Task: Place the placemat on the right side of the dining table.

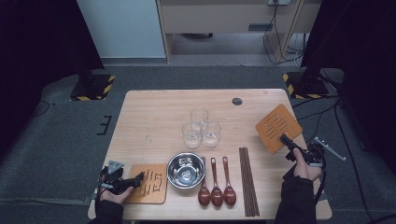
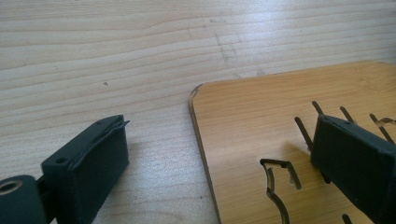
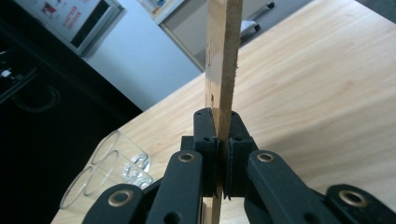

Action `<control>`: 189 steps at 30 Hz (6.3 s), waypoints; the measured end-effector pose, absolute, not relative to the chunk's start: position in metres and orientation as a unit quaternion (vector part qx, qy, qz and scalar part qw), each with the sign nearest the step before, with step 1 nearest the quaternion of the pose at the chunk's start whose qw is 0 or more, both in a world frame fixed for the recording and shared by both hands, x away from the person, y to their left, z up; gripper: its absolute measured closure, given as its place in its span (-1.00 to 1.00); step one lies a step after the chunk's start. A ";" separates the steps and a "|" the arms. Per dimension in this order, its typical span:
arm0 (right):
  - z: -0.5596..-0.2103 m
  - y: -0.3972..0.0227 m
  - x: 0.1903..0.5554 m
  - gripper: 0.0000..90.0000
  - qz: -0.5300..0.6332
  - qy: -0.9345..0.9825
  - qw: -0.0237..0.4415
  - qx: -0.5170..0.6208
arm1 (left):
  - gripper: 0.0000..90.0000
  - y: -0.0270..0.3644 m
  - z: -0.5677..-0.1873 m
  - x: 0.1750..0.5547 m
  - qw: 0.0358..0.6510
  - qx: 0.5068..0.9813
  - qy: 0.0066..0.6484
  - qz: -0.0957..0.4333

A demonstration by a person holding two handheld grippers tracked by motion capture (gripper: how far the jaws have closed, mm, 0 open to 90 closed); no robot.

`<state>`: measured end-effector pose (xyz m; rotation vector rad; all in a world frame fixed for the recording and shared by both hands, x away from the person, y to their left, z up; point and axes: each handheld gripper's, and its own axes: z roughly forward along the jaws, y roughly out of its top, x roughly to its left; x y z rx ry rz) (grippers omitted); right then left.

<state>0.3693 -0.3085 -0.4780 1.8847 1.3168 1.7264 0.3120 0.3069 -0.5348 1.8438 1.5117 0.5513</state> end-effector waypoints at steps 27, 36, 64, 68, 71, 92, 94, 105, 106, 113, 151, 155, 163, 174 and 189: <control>-0.505 -0.317 0.368 0.93 0.554 0.451 0.125 0.688 | -0.93 0.307 -0.535 0.312 0.340 0.709 0.581 0.212; -0.508 -0.318 0.367 0.87 0.547 0.450 0.134 0.693 | -0.93 0.307 -0.535 0.312 0.340 0.709 0.581 0.212; -0.521 -0.322 0.366 0.46 0.521 0.454 0.144 0.709 | -0.93 0.307 -0.535 0.312 0.339 0.710 0.580 0.212; -0.521 -0.323 0.366 0.43 0.520 0.456 0.144 0.708 | -0.93 0.307 -0.535 0.312 0.339 0.710 0.580 0.212; -0.522 -0.322 0.367 0.34 0.516 0.459 0.143 0.709 | -0.93 0.307 -0.535 0.312 0.340 0.709 0.581 0.212; -0.526 -0.319 0.367 -0.16 0.484 0.500 0.133 0.706 | -0.93 0.307 -0.535 0.312 0.339 0.710 0.580 0.212; -0.527 -0.318 0.367 -0.19 0.474 0.513 0.134 0.703 | -0.94 0.307 -0.535 0.312 0.339 0.710 0.580 0.212; -0.530 -0.316 0.365 -0.28 0.454 0.531 0.140 0.702 | -0.94 0.307 -0.535 0.312 0.339 0.710 0.580 0.212; -0.531 -0.316 0.364 -0.28 0.451 0.531 0.139 0.703 | -0.94 0.307 -0.535 0.312 0.339 0.710 0.580 0.212; -0.534 -0.318 0.361 -0.29 0.444 0.536 0.145 0.704 | -0.94 0.307 -0.535 0.312 0.339 0.710 0.580 0.212; -0.507 -0.310 0.374 -0.06 0.452 0.614 0.222 0.608 | -0.94 0.307 -0.535 0.313 0.338 0.711 0.580 0.211; -0.502 -0.311 0.379 -0.04 0.444 0.629 0.231 0.595 | -0.94 0.307 -0.535 0.313 0.338 0.711 0.580 0.211; -0.494 -0.316 0.385 -0.01 0.438 0.644 0.238 0.581 | -0.95 0.307 -0.535 0.313 0.338 0.711 0.579 0.211; -0.495 -0.318 0.399 0.01 0.420 0.667 0.239 0.567 | -0.95 0.307 -0.535 0.314 0.339 0.709 0.581 0.211; -0.513 -0.315 0.417 0.00 0.375 0.698 0.228 0.567 | -0.95 0.307 -0.535 0.314 0.339 0.710 0.580 0.211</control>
